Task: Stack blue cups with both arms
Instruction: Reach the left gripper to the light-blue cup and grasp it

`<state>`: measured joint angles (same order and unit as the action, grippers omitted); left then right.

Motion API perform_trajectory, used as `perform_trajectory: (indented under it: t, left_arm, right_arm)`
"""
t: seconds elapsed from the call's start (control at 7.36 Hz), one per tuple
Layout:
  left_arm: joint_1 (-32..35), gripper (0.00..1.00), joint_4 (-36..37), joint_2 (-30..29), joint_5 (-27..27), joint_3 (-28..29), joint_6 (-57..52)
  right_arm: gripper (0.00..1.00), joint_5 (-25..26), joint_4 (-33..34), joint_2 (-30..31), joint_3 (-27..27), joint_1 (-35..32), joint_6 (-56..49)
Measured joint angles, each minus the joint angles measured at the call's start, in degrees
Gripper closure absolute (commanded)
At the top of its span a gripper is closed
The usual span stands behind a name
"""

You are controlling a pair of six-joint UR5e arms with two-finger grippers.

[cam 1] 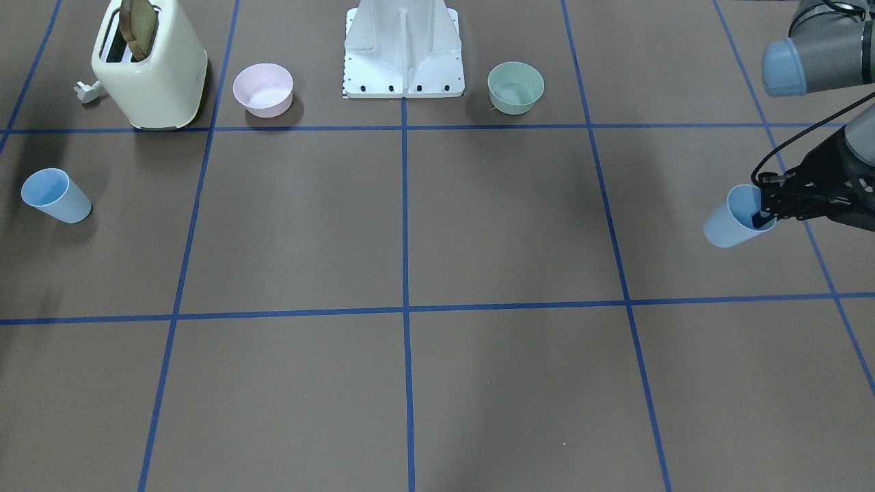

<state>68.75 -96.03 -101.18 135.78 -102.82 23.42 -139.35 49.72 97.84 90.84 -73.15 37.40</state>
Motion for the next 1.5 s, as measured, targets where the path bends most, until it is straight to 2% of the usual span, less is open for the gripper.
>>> perform_trajectory:
  t: [0.41, 0.82, 1.5]
  left_arm:
    - [-3.13, 1.00, 0.76, -4.88, -0.18, -0.95, 9.16]
    - [-8.40, 1.00, 0.83, -10.47, -0.81, -0.38, 18.56]
    - [-15.59, 1.00, 0.75, -15.53, -5.12, -0.33, 28.76]
  right_arm:
    - [0.00, 1.20, -6.32, 5.42, 1.45, 3.99, 3.11]
    - [0.00, 1.76, -9.63, 8.74, 1.50, 5.59, 3.20]
    - [0.00, 3.81, -10.67, 8.06, 1.33, 9.07, 5.35]
